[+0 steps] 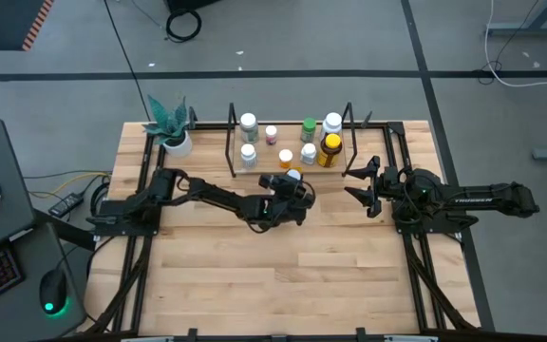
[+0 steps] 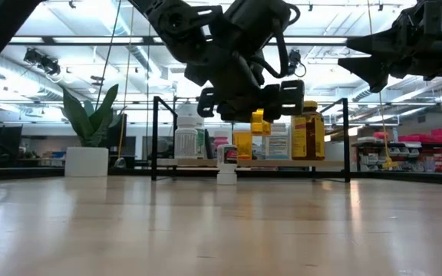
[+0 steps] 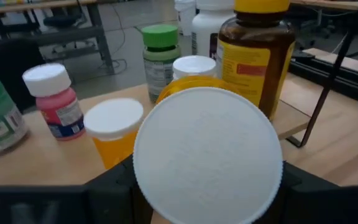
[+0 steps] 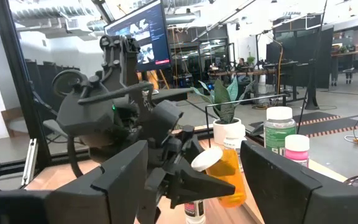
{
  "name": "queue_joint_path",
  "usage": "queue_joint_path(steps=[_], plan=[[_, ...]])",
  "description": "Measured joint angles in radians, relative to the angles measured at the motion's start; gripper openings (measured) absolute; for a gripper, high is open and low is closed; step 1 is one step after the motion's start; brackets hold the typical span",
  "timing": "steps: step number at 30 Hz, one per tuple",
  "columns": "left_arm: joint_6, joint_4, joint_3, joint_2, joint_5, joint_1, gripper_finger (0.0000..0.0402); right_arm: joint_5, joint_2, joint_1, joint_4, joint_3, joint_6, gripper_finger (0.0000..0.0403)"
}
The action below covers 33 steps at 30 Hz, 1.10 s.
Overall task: Pick and place medicine bottles onto shelf by color
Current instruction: Put the orange pill bottle on the shelf aligned with the other orange pill bottle
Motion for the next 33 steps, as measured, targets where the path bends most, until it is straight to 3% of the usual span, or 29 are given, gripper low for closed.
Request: queue_joint_path(steps=[10,14,19,24,33], plan=[[-0.067,0.022,0.000,0.003,0.004,-0.012,0.0192,0.000,0.000,0.000,0.000,0.000,0.000,0.0265],[-0.012,0.149,0.005,0.049,0.005,-0.027,0.0192,0.000,0.000,0.000,0.000,0.000,0.000,0.0265],[0.016,0.154,0.087,0.114,0.005,-0.030,0.0192,0.000,0.000,0.000,0.000,0.000,0.000,0.0265],[0.075,0.079,0.169,0.147,-0.013,-0.022,0.0192,0.000,0.000,0.000,0.001,0.000,0.000,0.0265],[-0.023,-0.068,0.175,0.148,-0.021,0.014,0.0192,0.000,0.000,0.000,0.000,0.000,0.000,0.0265]])
